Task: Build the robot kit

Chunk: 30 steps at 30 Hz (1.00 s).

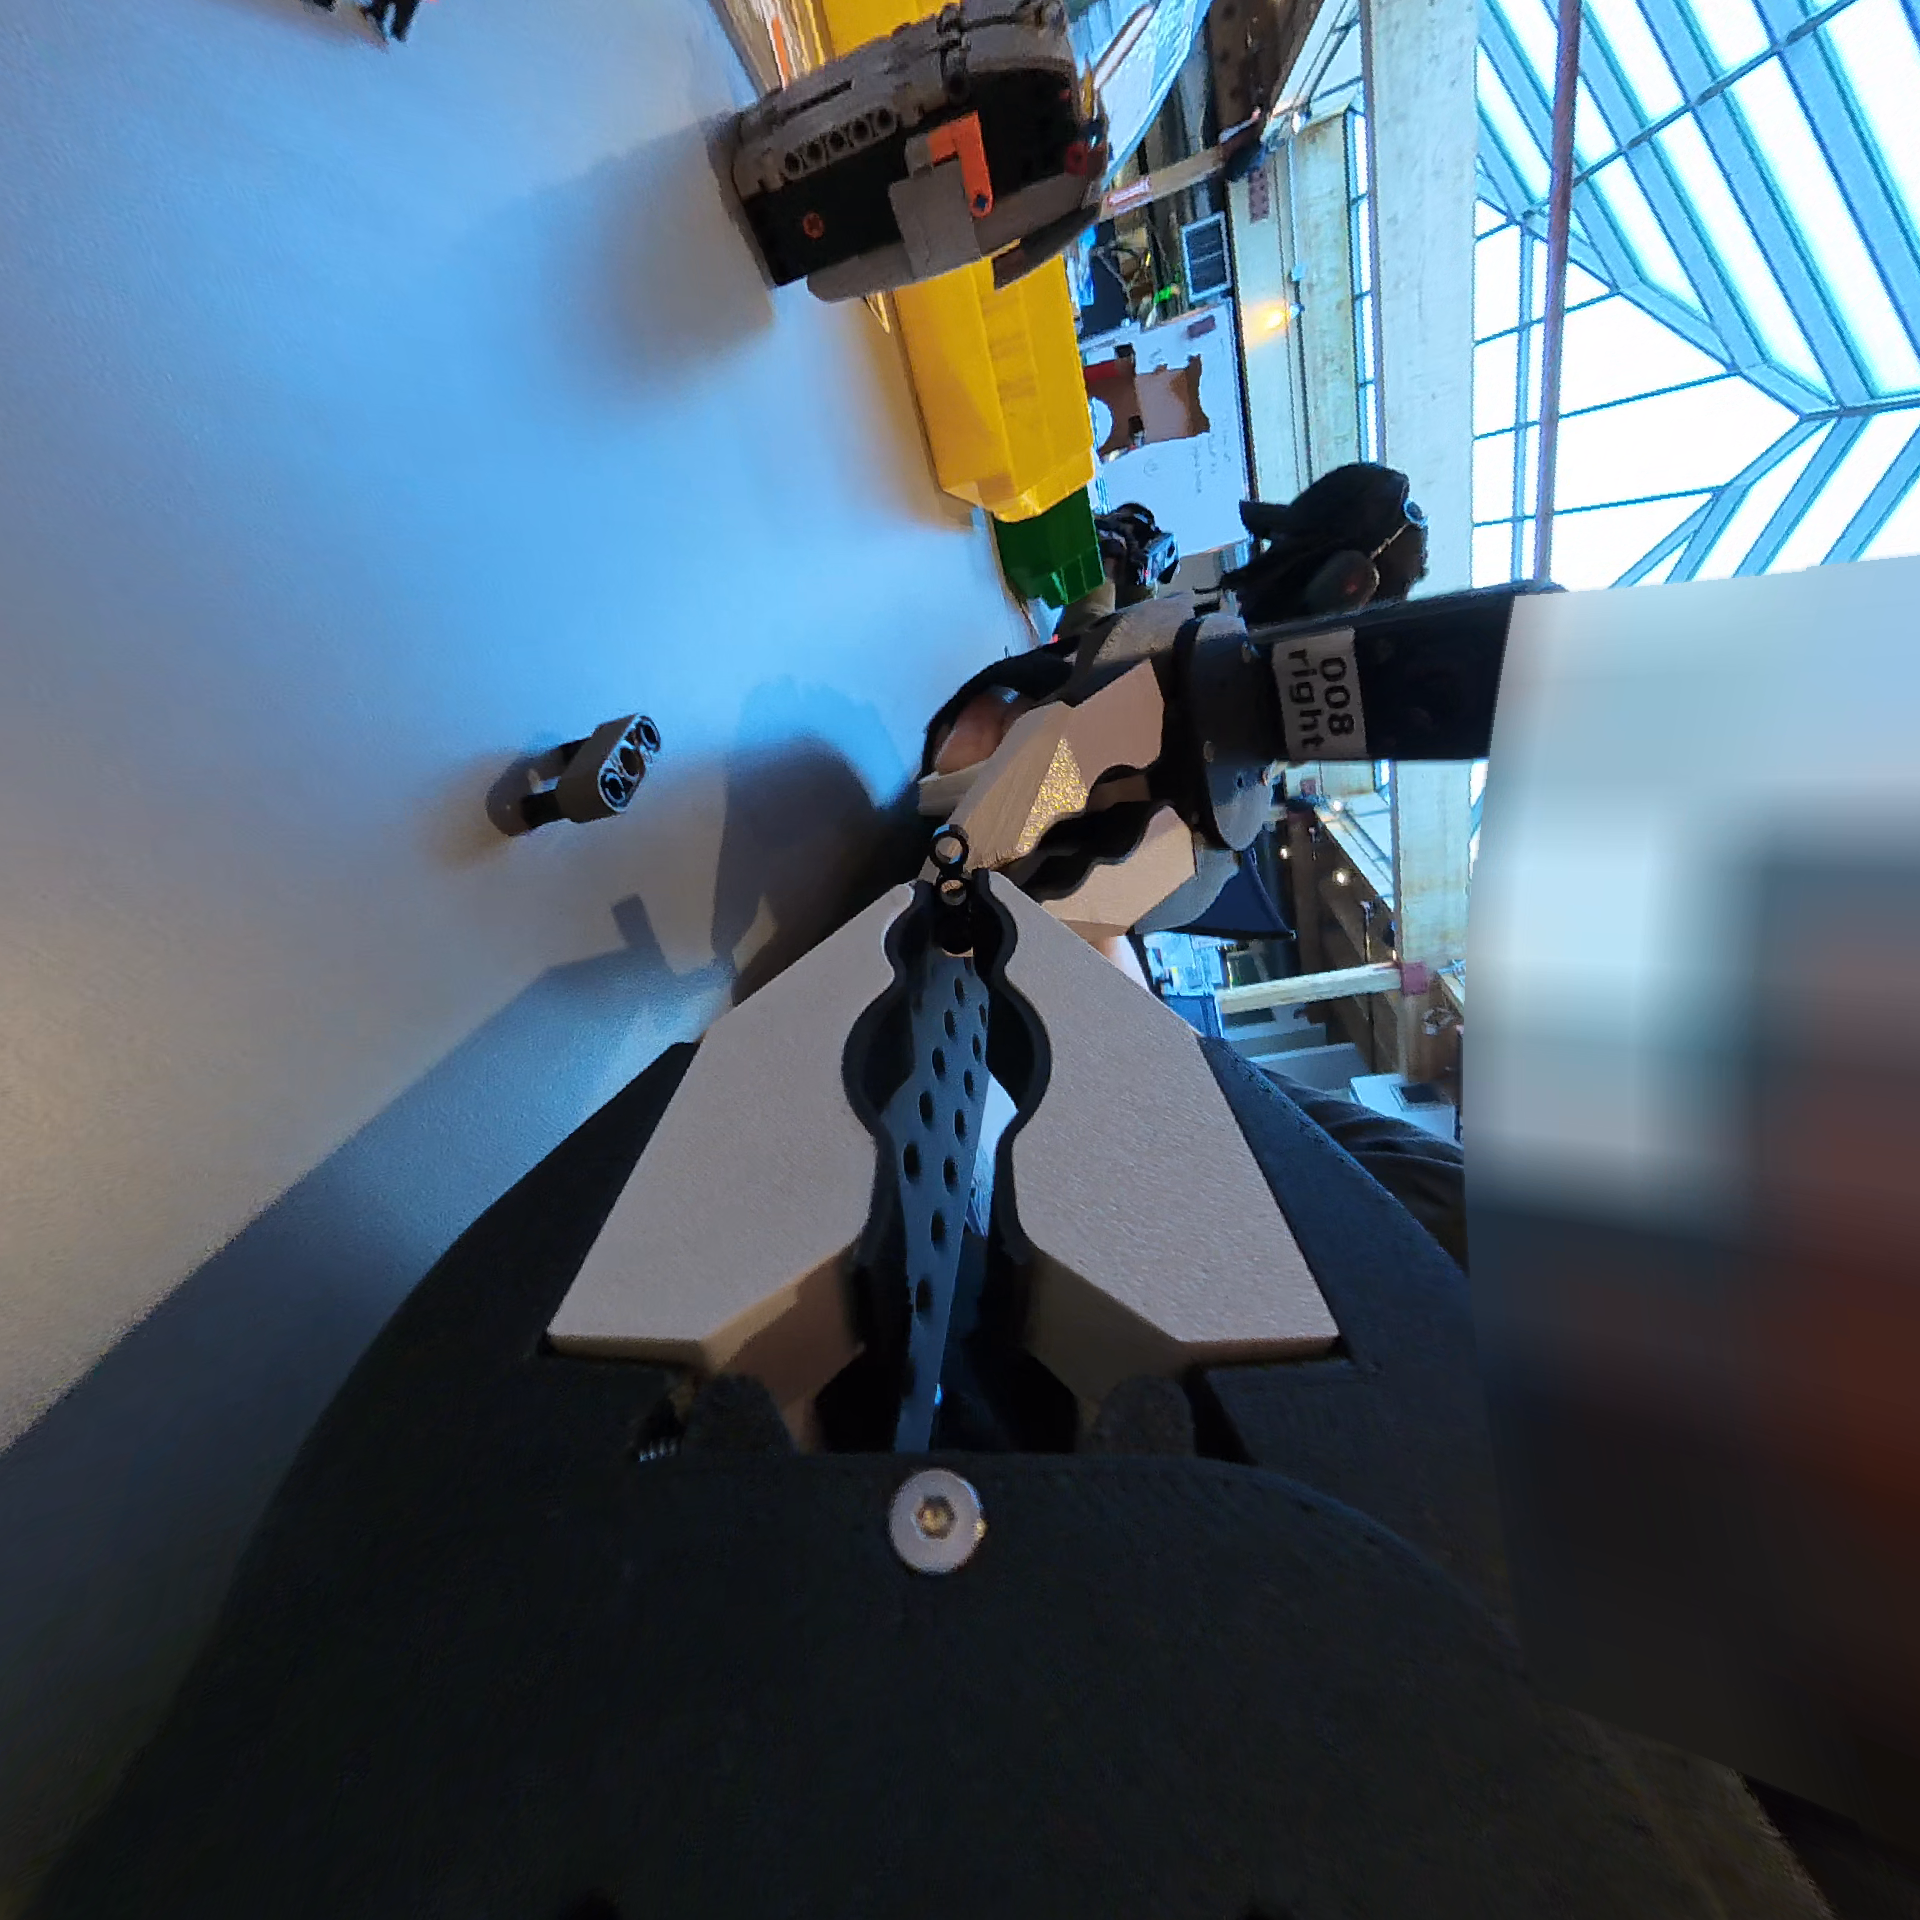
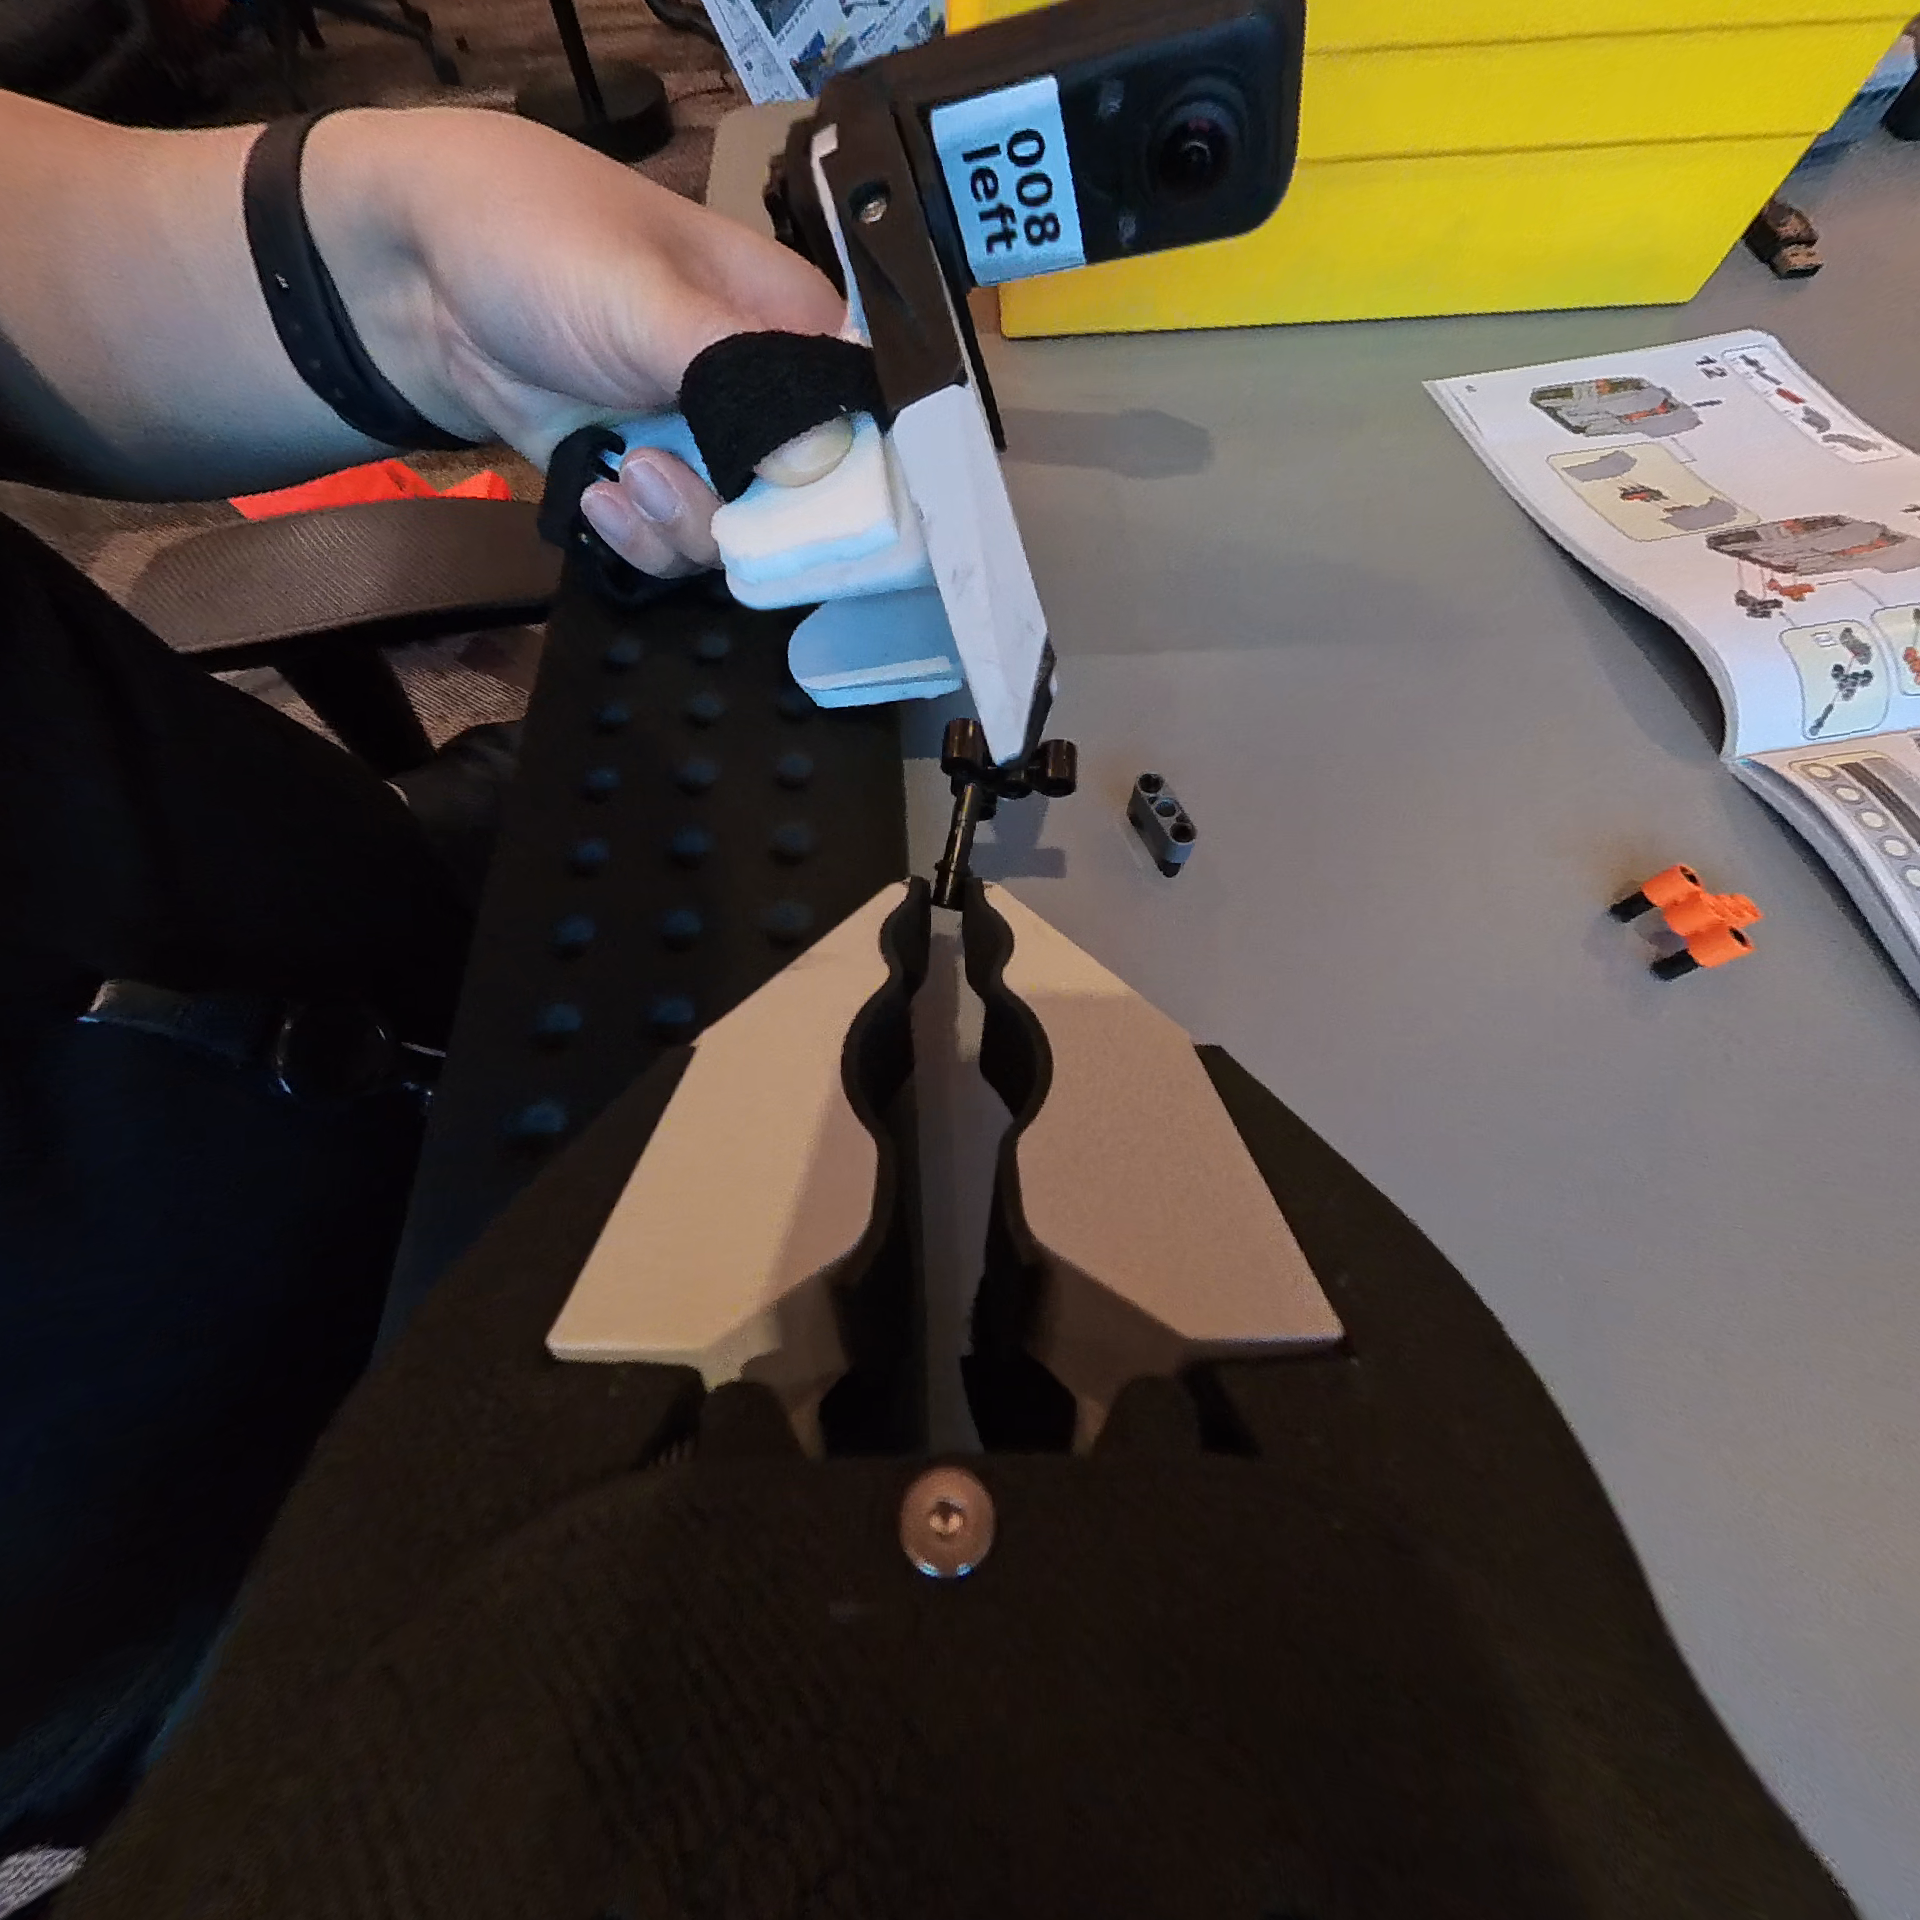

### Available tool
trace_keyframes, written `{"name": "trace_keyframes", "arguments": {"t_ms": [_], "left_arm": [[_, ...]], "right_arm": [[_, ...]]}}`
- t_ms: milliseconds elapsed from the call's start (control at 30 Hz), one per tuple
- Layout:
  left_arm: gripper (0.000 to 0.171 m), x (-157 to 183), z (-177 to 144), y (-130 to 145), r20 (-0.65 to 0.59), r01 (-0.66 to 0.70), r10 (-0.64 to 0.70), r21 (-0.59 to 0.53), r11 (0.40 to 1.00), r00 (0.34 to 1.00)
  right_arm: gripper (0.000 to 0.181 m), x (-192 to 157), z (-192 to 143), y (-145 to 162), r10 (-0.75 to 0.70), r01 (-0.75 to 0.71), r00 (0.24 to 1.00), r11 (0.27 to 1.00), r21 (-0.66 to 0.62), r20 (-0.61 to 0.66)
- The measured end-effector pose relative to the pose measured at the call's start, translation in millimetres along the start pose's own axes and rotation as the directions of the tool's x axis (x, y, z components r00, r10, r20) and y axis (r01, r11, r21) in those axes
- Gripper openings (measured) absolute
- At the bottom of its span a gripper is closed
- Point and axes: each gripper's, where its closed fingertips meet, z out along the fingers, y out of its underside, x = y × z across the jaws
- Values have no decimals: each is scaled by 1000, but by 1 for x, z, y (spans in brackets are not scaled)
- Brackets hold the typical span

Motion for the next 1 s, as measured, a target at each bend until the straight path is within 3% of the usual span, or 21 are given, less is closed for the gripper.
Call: {"name": "trace_keyframes", "arguments": {"t_ms": [367,1000], "left_arm": [[3,-1,1,2,8,-15,15,-21,1000,1000],[3,3,1,10,19,-129,131,-66,989,991]], "right_arm": [[4,-4,-3,-2,143,-152,975,987,43,168],[3,-12,-3,-1,314,-333,859,942,-24,404]]}}
